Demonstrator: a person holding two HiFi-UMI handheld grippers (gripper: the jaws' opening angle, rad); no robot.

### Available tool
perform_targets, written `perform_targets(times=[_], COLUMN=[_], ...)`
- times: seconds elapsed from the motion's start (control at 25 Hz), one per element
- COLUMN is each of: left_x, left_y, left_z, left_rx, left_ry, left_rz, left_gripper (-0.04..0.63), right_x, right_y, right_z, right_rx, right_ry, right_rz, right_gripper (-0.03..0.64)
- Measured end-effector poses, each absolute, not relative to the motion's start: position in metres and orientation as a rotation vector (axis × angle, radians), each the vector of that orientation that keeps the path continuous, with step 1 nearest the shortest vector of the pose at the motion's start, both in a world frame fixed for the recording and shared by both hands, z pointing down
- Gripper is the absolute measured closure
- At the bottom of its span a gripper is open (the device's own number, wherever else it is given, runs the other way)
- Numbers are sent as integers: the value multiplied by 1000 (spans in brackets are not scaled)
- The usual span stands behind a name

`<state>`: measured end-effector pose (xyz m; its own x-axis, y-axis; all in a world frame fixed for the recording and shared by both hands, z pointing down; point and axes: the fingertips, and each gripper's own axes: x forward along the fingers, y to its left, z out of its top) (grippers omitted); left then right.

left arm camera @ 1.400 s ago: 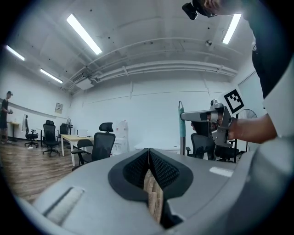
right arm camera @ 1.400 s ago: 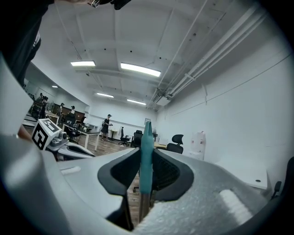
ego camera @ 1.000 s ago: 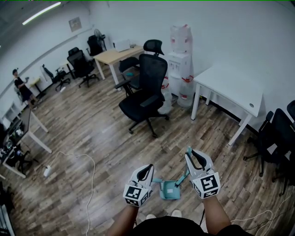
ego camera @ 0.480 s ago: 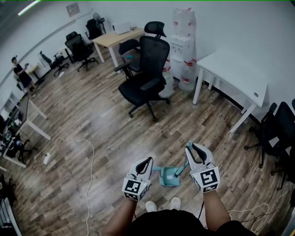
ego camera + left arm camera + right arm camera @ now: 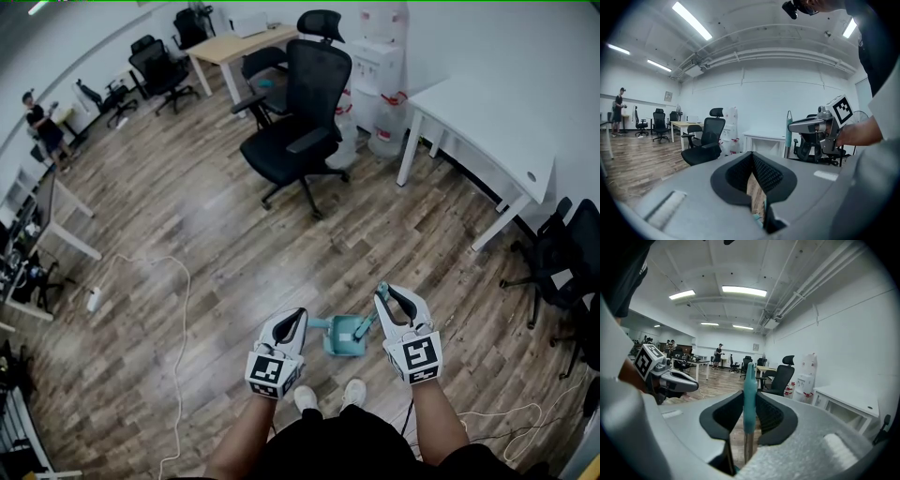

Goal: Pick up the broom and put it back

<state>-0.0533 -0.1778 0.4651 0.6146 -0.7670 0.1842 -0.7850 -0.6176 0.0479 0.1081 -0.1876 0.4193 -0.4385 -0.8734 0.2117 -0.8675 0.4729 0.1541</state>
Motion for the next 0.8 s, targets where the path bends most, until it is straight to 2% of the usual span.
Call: perform_targets(times=[0.8], left_x=[-72], left_y=[-156], left_z=[531], left_rx=[2547], left_ry=[-1333], left_rz=[393], left_gripper=[578], right_x=[106], right_y=[-162], right_z=[528], right_rx=[1275], right_ry=[-2328], right_rz=[54], right_gripper=[525])
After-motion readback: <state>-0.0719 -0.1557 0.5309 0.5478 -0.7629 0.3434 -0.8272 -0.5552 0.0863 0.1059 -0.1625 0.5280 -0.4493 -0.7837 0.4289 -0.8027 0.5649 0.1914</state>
